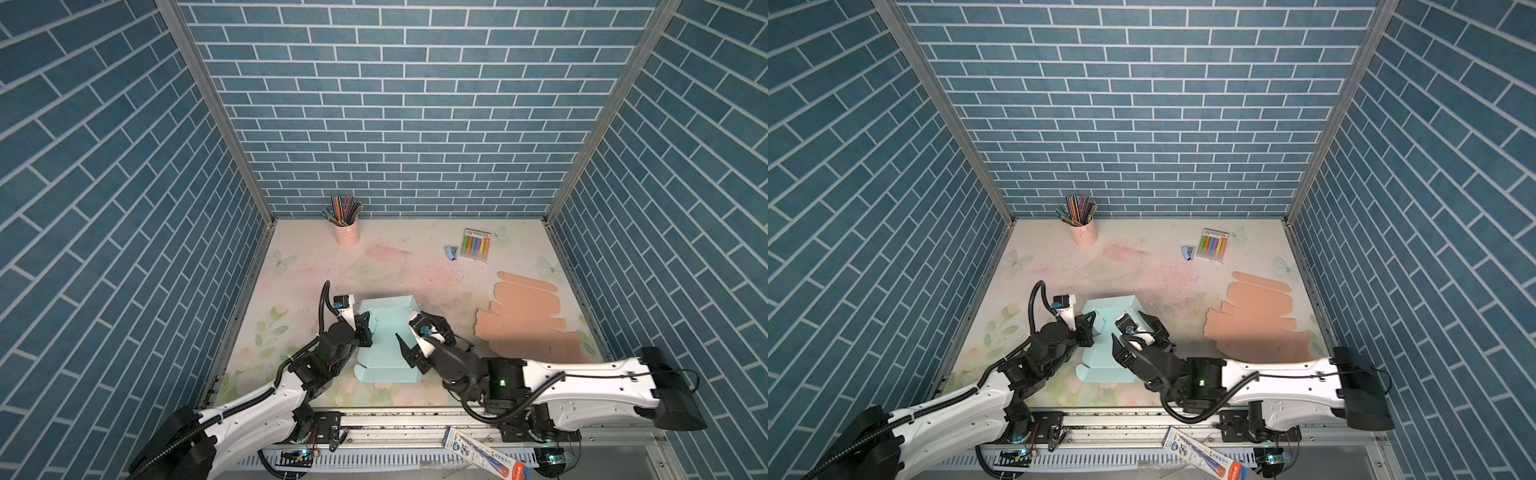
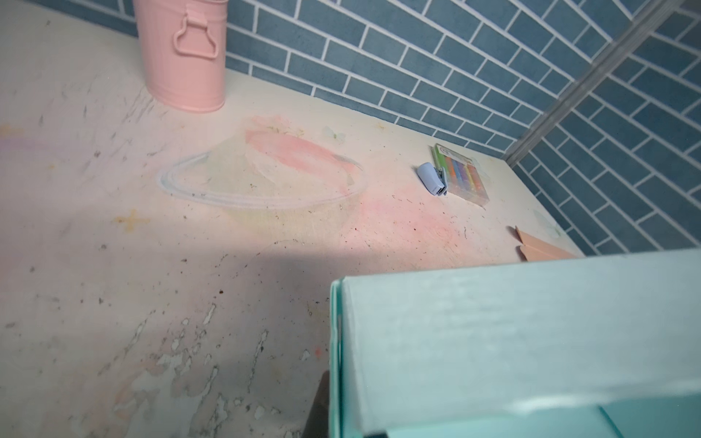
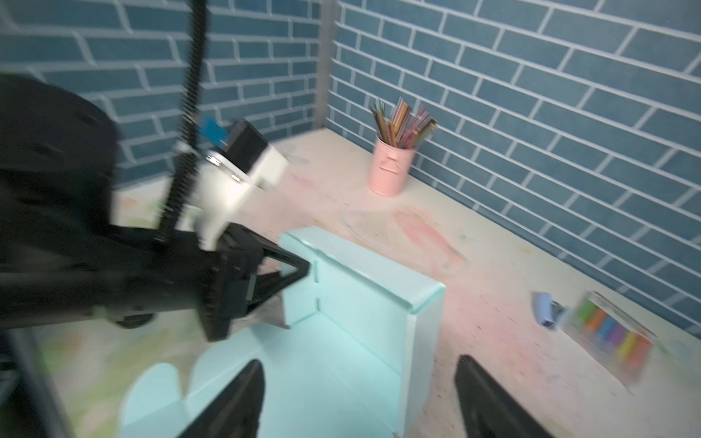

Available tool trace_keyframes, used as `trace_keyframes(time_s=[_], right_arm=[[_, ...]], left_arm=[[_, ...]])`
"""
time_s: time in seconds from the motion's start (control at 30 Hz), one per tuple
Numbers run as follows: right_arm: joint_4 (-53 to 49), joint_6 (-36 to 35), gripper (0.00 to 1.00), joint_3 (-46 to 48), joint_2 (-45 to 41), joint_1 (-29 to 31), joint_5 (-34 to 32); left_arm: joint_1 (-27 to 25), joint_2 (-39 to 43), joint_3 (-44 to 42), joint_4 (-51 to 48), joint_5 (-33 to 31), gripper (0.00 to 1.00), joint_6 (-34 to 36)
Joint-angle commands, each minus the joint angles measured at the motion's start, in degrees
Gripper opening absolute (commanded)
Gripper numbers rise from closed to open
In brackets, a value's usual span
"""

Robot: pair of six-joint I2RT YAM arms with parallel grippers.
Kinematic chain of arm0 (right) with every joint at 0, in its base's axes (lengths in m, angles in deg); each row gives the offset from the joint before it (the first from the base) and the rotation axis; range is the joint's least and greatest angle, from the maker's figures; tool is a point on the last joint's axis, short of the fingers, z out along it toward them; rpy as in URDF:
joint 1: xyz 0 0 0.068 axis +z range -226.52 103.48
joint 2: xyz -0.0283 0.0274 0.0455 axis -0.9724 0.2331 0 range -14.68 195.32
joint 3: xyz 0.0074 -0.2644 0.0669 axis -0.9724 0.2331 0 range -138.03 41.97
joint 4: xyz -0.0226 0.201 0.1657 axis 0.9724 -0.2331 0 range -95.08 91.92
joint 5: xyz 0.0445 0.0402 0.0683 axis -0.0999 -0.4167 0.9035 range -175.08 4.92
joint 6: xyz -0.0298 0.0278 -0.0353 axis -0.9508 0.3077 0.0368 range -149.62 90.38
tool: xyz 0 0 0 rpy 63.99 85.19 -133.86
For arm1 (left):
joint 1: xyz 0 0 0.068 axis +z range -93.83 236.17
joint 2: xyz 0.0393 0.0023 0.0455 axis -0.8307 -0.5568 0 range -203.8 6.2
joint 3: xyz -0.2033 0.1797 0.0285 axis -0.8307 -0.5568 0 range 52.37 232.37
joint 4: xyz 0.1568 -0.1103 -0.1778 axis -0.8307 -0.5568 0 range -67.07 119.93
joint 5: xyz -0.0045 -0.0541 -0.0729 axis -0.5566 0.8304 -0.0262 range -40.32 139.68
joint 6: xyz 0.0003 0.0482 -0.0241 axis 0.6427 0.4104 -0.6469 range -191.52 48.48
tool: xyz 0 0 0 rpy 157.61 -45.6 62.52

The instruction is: Fold the paper box

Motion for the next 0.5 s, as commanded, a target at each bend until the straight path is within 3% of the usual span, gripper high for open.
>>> trace_keyframes(time_s=[0.0,0.13,0.2,0.47], right_arm=[[-0.81,3.06,0.88,-0.95,-9.13,-8.68,14.49],[-2.54,12.47,0.89,1.68,-11.82,-29.23,37.4],[-1.51,15.81,0.89,2.53,-8.26,-34.96,45.72],[6.97,21.26,0.9,2.69,9.51,-36.14,62.19]], left_arm=[[-0.32,-0.03,-0.06,4.94,4.4,0.0,11.27],[-1.74,-1.27,-1.41,9.82,12.33,0.0,17.92],[-3.34,-2.54,-1.38,10.49,12.88,0.0,20.23],[-6.06,-10.75,-3.06,18.04,11.91,0.0,23.01]])
